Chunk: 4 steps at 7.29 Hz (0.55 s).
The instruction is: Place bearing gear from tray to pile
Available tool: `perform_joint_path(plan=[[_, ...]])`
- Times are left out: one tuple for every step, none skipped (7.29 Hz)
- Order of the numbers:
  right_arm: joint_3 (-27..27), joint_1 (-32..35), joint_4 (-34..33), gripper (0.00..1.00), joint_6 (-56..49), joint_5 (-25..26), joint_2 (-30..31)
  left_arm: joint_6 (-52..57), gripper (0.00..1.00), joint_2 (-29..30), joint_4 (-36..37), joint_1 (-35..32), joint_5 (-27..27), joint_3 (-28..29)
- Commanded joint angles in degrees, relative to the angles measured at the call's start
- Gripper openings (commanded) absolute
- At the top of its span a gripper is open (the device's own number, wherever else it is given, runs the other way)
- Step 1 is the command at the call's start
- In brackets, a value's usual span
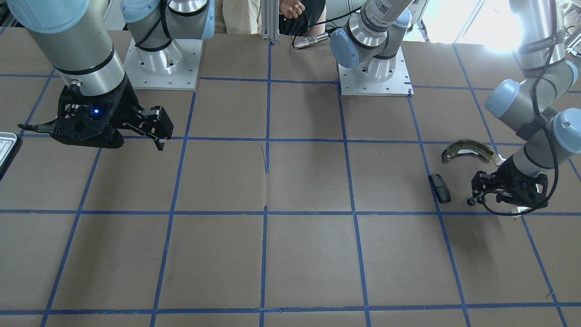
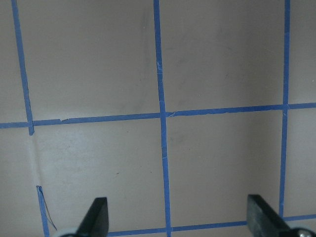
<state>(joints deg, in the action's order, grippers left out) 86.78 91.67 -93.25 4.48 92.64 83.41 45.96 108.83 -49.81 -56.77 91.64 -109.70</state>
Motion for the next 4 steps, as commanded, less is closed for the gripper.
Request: perform_joint_path(plan=[[0.06, 0.00, 0.00, 1.00, 0.00, 0.00, 0.00, -11.03, 0.85, -5.71, -6.94, -11.20, -0.50, 3.06], [-0.03, 0.00, 0.00, 1.00, 0.00, 0.00, 0.00, -19.77, 0.85, -7.22, -15.49, -16.73, -0.59, 8.92], [-0.03, 0.00, 0.00, 1.00, 0.00, 0.00, 0.00, -30.21, 0.86, -8.01, -23.32, -22.45, -0.41, 15.07], [-0.03, 0.00, 0.00, 1.00, 0.09, 0.00, 0.00, -38.59, 0.90, -8.72, -31.75, -27.72, -1.11, 19.13]])
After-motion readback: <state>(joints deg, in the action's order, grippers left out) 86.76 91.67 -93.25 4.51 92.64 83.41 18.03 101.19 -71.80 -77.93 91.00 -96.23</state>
